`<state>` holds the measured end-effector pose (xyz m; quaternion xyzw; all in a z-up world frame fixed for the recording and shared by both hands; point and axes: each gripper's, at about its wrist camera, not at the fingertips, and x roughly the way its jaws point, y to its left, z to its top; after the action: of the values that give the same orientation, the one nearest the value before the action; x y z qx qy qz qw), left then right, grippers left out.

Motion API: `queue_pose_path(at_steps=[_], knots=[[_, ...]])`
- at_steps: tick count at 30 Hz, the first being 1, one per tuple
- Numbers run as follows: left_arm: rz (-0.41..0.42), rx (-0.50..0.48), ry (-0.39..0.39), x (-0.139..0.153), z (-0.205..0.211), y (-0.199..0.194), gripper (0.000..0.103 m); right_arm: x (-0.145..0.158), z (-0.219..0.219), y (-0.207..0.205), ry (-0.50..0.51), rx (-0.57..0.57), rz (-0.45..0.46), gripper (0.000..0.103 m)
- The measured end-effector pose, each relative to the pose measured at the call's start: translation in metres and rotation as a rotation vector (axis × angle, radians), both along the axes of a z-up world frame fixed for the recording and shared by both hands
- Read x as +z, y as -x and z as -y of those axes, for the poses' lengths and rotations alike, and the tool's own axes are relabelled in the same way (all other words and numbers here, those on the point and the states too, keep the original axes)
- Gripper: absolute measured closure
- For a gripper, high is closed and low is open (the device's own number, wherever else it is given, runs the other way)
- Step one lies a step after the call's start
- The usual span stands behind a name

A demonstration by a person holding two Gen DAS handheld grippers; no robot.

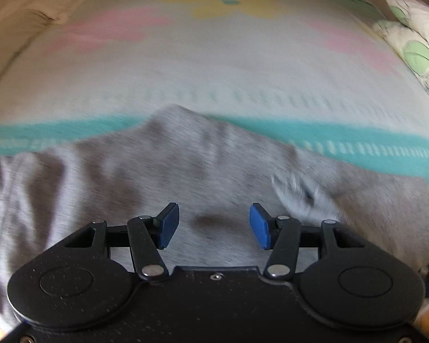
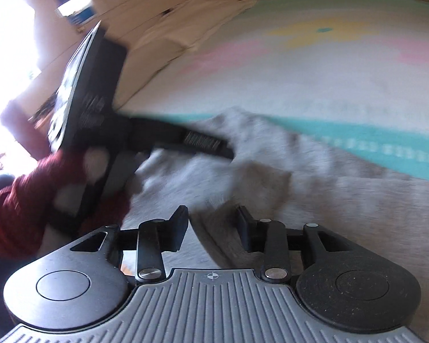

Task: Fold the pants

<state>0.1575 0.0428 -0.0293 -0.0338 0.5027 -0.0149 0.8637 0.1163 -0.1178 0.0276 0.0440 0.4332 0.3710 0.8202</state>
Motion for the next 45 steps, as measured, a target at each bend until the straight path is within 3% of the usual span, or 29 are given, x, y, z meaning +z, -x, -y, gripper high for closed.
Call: queue_pose_path(at_steps=[4, 7, 9, 10, 13, 14, 16, 21, 23, 24, 28, 32, 34, 39, 45], knots=[[0.066, 0.049, -0.007, 0.015, -0.017, 0.0, 0.044, 0.016, 0.015, 0.005, -0.055, 0.023, 0.024, 0.068], [0.116, 0.037, -0.029, 0.024, -0.018, 0.003, 0.044, 0.019, 0.049, -0.011, -0.05, -0.138, 0.002, 0.068], [0.128, -0.005, -0.044, 0.026, -0.009, 0.009, 0.044, 0.014, 0.077, -0.026, -0.034, -0.288, -0.051, 0.07], [0.126, -0.035, -0.049, 0.024, -0.003, 0.012, 0.044, 0.008, 0.092, -0.032, -0.009, -0.368, -0.085, 0.079], [0.106, -0.136, -0.055, 0.018, 0.018, 0.022, 0.044, -0.012, 0.133, -0.045, 0.127, -0.573, -0.216, 0.086], [0.098, -0.173, -0.062, 0.017, 0.027, 0.026, 0.044, -0.019, 0.144, -0.045, 0.142, -0.614, -0.247, 0.088], [0.084, -0.243, -0.086, 0.01, 0.042, 0.036, 0.043, -0.025, 0.163, -0.044, 0.102, -0.648, -0.293, 0.103], [-0.002, -0.354, -0.096, -0.006, 0.061, 0.058, 0.043, -0.017, 0.184, -0.038, 0.092, -0.717, -0.294, 0.103], [-0.02, -0.363, -0.095, -0.011, 0.062, 0.063, 0.041, -0.009, 0.182, -0.033, 0.092, -0.712, -0.276, 0.101], [-0.012, -0.369, -0.101, -0.011, 0.062, 0.065, 0.041, -0.005, 0.18, -0.029, 0.093, -0.69, -0.267, 0.096], [-0.041, -0.353, -0.075, -0.008, 0.053, 0.065, 0.041, 0.005, 0.157, -0.019, 0.105, -0.491, -0.288, 0.096], [-0.077, -0.335, -0.042, -0.007, 0.043, 0.071, 0.04, -0.009, 0.126, -0.007, 0.302, -0.312, -0.311, 0.096], [-0.08, -0.343, -0.044, -0.007, 0.04, 0.076, 0.039, -0.006, 0.117, -0.005, 0.331, -0.294, -0.264, 0.096], [-0.089, -0.344, -0.018, -0.002, 0.03, 0.08, 0.039, 0.026, 0.113, -0.011, 0.184, -0.343, -0.163, 0.096], [0.031, -0.18, -0.03, 0.024, -0.015, 0.064, 0.039, 0.036, 0.071, -0.036, 0.051, -0.3, -0.128, 0.096]])
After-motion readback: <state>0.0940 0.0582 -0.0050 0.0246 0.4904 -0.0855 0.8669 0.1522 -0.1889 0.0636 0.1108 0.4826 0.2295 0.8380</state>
